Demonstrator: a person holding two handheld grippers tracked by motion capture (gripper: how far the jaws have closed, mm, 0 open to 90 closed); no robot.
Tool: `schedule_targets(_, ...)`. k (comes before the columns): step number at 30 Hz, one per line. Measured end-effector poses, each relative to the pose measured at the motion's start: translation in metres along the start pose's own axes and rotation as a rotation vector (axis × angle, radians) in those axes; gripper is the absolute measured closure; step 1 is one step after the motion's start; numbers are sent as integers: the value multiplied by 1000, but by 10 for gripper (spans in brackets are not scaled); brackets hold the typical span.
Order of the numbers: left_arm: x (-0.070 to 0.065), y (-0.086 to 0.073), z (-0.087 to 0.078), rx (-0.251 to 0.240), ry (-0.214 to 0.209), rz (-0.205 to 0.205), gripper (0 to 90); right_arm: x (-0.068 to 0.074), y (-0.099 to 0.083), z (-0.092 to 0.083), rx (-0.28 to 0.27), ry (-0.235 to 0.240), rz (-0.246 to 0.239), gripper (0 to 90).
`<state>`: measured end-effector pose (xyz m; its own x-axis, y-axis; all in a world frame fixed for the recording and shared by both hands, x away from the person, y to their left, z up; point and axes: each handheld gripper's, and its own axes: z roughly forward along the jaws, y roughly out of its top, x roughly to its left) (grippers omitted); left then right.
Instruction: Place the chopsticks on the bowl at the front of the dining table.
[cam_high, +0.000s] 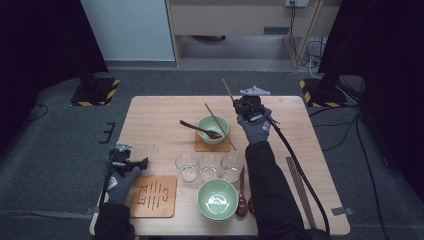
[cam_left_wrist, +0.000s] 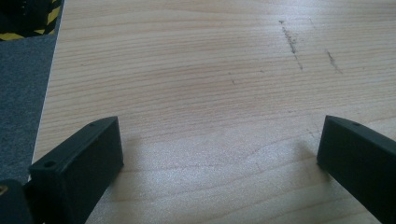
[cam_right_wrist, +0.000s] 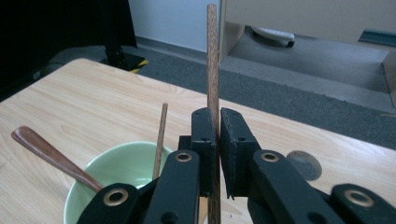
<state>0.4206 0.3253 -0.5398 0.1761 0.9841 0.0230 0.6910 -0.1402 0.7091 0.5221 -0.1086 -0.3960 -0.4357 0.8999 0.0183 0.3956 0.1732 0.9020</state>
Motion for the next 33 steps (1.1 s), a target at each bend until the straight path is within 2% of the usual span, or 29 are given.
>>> schedule_targets(6,0,0,0,0,0,0,0,2,4,5,-11,18,12,846)
schedule_targets(12,0,0,0,0,0,0,0,4,1,16,-2,33,15,847)
schedule_targets(21,0,0,0,0,0,0,0,10,-17,41,68,44,6,846)
schedule_targets(33,0,0,0,0,0,0,0,19,-34,62,148,67,-9,846)
